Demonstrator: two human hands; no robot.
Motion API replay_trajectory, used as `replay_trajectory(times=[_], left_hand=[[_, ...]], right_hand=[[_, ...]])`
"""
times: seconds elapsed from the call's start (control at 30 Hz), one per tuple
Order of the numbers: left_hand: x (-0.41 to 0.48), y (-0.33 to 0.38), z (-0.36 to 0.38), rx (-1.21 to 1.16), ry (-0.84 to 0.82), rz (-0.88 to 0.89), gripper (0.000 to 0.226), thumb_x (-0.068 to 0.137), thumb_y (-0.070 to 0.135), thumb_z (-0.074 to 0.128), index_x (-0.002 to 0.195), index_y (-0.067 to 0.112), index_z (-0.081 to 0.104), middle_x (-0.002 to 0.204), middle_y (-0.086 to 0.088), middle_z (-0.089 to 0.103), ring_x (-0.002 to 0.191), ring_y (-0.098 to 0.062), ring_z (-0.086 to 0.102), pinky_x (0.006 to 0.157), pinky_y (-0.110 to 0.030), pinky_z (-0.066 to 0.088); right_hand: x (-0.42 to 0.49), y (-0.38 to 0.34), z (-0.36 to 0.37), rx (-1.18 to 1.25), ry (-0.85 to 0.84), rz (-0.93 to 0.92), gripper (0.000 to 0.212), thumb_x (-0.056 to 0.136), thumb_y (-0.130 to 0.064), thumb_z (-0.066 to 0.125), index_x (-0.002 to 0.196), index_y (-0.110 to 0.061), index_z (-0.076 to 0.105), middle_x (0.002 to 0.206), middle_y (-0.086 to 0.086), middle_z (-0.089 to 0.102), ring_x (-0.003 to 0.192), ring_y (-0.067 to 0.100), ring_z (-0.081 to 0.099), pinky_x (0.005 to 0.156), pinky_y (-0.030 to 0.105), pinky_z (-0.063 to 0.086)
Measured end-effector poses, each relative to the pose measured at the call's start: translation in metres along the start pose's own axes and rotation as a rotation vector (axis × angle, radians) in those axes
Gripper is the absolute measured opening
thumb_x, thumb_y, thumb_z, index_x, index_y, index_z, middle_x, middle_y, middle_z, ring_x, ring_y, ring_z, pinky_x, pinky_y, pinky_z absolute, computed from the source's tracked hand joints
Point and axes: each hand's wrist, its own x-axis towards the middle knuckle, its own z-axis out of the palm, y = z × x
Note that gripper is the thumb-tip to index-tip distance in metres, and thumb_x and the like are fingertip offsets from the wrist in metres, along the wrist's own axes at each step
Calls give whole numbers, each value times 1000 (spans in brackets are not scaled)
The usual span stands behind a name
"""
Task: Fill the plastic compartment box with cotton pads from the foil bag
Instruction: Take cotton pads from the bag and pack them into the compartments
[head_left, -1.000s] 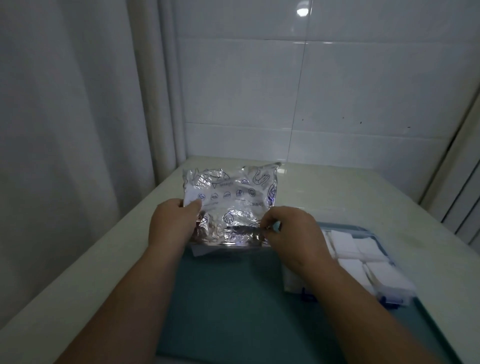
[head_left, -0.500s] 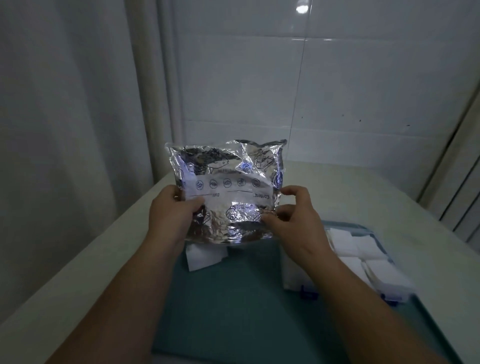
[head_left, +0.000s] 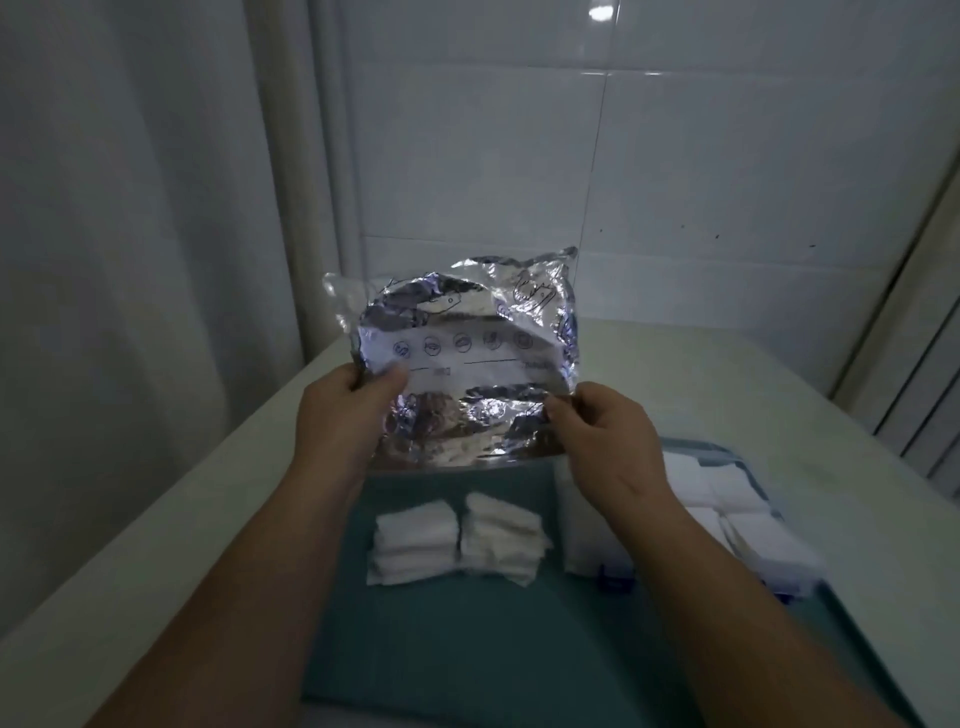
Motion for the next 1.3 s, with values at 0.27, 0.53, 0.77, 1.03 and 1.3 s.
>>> replay_trajectory(times=[0.27, 0.53, 0.77, 1.03, 1.3], left_hand=[[7, -7, -3, 10, 4, -93, 16, 68, 7, 72, 82, 15, 76, 82, -9, 76, 85, -33, 72, 85, -54, 56], [11, -13, -3, 44, 62, -136, 32, 66, 18, 75, 97, 20, 71, 89, -3, 75, 82, -28, 72, 82, -53, 58], [10, -14, -2, 70, 101, -166, 41, 53, 21, 73, 94, 22, 68, 90, -6, 74, 81, -30, 71, 81, -54, 57], [17, -23, -9, 311, 190, -69, 21, 64, 7, 66, 75, 24, 60, 77, 0, 68, 77, -25, 67, 74, -42, 54], [10, -19, -10, 573, 22, -55, 9, 72, 13, 64, 67, 10, 70, 80, -9, 71, 82, -31, 65, 76, -37, 52]], right_hand=[[-1, 3, 3, 42, -76, 53, 17, 92, -30, 57, 90, -14, 60, 75, -2, 65, 67, 13, 60, 57, 26, 44], [-6, -1, -2, 144, -107, 125, 46, 90, -30, 64, 125, -33, 35, 91, -1, 64, 70, 6, 60, 52, 14, 41], [-5, -1, -3, 101, -94, 105, 22, 88, -10, 58, 102, -25, 50, 90, -5, 62, 72, 7, 63, 56, 16, 47], [-3, 3, 0, 41, -58, 61, 7, 90, -21, 65, 93, -25, 68, 89, -9, 70, 78, 3, 65, 59, 10, 44], [-4, 2, 2, -248, -279, 79, 28, 92, -30, 61, 119, -27, 66, 121, -4, 65, 104, 14, 60, 92, 29, 49]])
